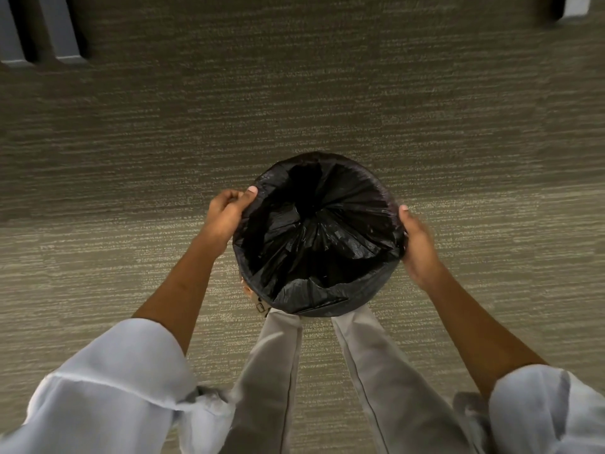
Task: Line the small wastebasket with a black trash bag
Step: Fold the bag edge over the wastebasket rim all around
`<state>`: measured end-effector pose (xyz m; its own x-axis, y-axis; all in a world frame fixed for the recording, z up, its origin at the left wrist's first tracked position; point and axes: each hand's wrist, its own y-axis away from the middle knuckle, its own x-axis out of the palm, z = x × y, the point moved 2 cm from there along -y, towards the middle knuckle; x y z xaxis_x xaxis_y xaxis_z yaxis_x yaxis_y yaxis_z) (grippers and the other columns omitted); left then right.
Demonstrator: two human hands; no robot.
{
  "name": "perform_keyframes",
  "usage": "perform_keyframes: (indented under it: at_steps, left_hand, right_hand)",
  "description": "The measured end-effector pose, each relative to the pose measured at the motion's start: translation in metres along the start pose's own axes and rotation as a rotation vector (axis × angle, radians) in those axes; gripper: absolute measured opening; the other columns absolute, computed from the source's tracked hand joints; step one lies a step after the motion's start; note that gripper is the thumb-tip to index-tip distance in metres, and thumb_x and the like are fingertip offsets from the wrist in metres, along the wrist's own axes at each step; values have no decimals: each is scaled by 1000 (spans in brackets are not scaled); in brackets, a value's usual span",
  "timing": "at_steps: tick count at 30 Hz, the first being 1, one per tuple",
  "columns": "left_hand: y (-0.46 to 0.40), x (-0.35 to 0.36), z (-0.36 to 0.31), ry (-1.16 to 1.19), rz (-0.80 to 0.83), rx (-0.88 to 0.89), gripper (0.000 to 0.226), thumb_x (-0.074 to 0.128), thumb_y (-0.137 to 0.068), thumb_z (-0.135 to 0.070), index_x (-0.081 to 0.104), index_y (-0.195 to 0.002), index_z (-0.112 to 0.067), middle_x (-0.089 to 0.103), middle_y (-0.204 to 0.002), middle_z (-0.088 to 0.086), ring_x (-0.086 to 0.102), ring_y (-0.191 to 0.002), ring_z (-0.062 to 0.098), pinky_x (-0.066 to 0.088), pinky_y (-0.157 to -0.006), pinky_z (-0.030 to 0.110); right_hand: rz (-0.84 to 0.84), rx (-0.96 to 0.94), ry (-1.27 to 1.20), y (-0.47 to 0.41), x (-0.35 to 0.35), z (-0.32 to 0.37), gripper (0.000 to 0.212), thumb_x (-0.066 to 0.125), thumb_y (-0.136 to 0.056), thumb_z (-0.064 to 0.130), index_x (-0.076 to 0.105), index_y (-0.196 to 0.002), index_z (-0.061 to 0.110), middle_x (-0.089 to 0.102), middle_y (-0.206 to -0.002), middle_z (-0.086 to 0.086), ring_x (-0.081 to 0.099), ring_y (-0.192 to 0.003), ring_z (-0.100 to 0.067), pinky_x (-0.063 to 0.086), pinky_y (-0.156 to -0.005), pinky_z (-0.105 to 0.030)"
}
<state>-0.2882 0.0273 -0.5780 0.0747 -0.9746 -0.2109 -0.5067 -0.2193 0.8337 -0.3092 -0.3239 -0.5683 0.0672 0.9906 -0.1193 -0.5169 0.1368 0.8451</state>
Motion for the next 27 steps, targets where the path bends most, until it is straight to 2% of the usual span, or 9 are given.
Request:
perform_keyframes:
  at_steps: [3, 6, 9, 14, 17, 20, 22, 24, 27]
  left_hand:
    - [5, 0, 4, 24, -20, -48, 58, 70, -71, -62, 71, -93, -8, 78, -92, -1, 73, -88, 15, 54, -77, 30]
    - [19, 2, 12, 111, -78, -80, 53, 64, -75, -65, 73, -101, -20, 76, -98, -5, 71, -90, 10, 49, -74, 27]
    - [35, 7, 29, 234, -121, -176, 53, 59, -82, -61, 70, -112, -18, 73, -108, 1, 67, -98, 16, 52, -79, 32]
    - [52, 7, 57, 348, -82, -254, 44, 54, -92, -52, 68, -115, -18, 73, -116, 6, 67, -108, 24, 54, -91, 42]
    - [52, 3, 63, 436, 20, -253, 39, 49, -96, -48, 68, -114, -18, 77, -109, 2, 69, -107, 22, 56, -77, 34]
    - [49, 2, 61, 515, 102, -243, 47, 45, -97, -48, 62, -128, -16, 72, -121, 4, 67, -113, 22, 56, -85, 36]
    - [49, 4, 57, 563, 111, -247, 49, 44, -98, -48, 60, -130, -15, 71, -123, 6, 68, -112, 21, 57, -86, 37]
    - [49, 7, 55, 604, 94, -253, 45, 45, -98, -46, 64, -123, -14, 75, -115, 6, 71, -105, 21, 60, -78, 34]
    - [49, 8, 54, 629, 35, -237, 36, 50, -96, -43, 71, -89, -14, 73, -87, 5, 71, -81, 20, 57, -74, 33]
  right_hand:
    - [-154, 16, -41, 27, 5, -24, 45, 64, -91, 46, 61, -110, 6, 69, -120, -12, 65, -113, -34, 49, -103, -56]
    - [-231, 138, -192, 59, 18, -57, 28, 65, -92, 29, 60, -111, 9, 69, -114, -12, 65, -112, -32, 54, -92, -45]
    - [-231, 298, -400, 81, 34, -84, 31, 52, -96, 30, 64, -115, 9, 68, -118, -14, 62, -115, -34, 49, -91, -40]
    - [-215, 309, -637, 90, 56, -88, 45, 40, -100, 29, 58, -133, 5, 65, -132, -16, 60, -124, -31, 49, -104, -42]
    - [-225, 306, -712, 88, 56, -87, 45, 33, -102, 33, 64, -124, 9, 73, -120, -13, 68, -113, -28, 59, -83, -33]
    - [-241, 314, -790, 81, 55, -86, 52, 26, -104, 39, 63, -128, 12, 71, -123, -12, 71, -96, -21, 57, -67, -24]
    - [-257, 299, -805, 72, 58, -85, 53, 25, -105, 43, 64, -128, 15, 70, -126, -13, 70, -108, -24, 60, -79, -30]
    - [-241, 272, -802, 64, 63, -82, 54, 28, -104, 46, 63, -131, 15, 68, -131, -14, 64, -120, -30, 53, -99, -41]
    - [-252, 225, -841, 58, 64, -82, 55, 30, -102, 47, 61, -135, 16, 66, -133, -13, 61, -124, -32, 44, -110, -49]
